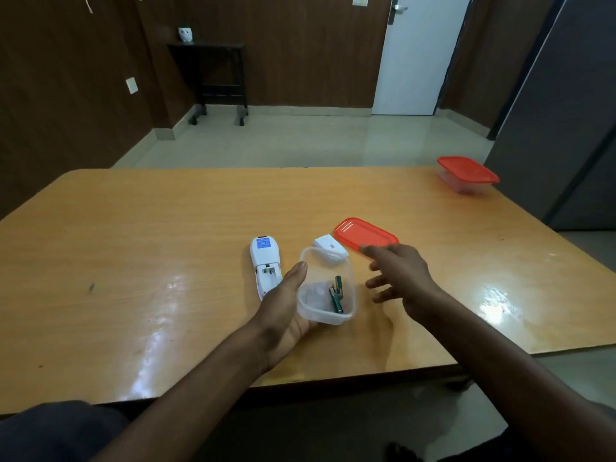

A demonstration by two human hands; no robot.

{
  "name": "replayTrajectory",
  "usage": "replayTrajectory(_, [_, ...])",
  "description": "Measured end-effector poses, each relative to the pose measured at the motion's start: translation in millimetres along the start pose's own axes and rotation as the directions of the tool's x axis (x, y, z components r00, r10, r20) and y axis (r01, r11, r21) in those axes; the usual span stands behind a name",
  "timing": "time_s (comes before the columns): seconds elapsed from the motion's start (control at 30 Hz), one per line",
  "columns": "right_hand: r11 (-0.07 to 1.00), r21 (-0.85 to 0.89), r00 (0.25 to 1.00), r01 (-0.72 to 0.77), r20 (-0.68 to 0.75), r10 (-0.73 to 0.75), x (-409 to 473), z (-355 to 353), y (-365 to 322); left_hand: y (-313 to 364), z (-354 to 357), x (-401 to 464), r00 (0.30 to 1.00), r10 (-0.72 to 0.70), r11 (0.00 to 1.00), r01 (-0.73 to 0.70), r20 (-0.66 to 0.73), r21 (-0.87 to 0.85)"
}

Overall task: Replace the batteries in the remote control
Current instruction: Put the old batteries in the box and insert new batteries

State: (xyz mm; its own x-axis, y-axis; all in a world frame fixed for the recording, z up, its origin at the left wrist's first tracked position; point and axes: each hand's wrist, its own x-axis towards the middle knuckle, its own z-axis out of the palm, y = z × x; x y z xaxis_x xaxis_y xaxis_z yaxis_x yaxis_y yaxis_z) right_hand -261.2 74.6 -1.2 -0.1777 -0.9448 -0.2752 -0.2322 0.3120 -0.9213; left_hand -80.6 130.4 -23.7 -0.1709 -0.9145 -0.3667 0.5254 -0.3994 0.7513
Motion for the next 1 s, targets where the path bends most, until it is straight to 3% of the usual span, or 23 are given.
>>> replayTrajectory(0.1, [0.965,-0.209,0.982,0.16,0.138,-0.133,-19,4,-3,-4,5,8,1.0,0.001,0.999,-0.002,0.018,0.035])
replayTrajectory(0.2, [0.864,-0.432,0.965,0.258,0.067,-0.254,-14,2,5,-9,11,14,0.998,0.048,0.994,-0.051,0.029,0.093])
replayTrajectory(0.27, [0.795,-0.546,0.952,0.264,0.016,-0.305,-6,-4,9,-12,14,14,0.994,0.105,0.947,-0.104,0.012,0.303])
replayTrajectory(0.4, [0.631,-0.724,0.926,0.279,0.027,-0.378,7,-19,11,-15,14,12,0.982,0.181,0.739,-0.101,-0.053,0.666])
replayTrajectory(0.63, [0.329,-0.916,0.926,0.23,0.102,-0.362,4,-25,0,-20,18,11,0.998,0.053,0.839,-0.069,0.045,0.539])
replayTrajectory(0.73, [0.3,-0.933,0.946,0.201,0.104,-0.308,2,-25,2,-24,21,10,0.998,-0.01,0.892,-0.016,0.056,0.451])
replayTrajectory(0.87, [0.368,-0.916,0.969,0.161,0.075,-0.237,3,-28,2,-22,19,9,0.997,-0.025,0.888,-0.015,0.08,0.46])
replayTrajectory(0.93, [0.384,-0.905,0.956,0.181,0.069,-0.286,2,-26,2,-17,16,7,0.994,0.093,0.742,-0.107,0.056,0.662])
replayTrajectory(1.0, [0.383,-0.891,0.914,0.242,0.078,-0.397,-1,-23,1,-11,11,5,0.966,0.247,0.45,-0.187,0.08,0.873])
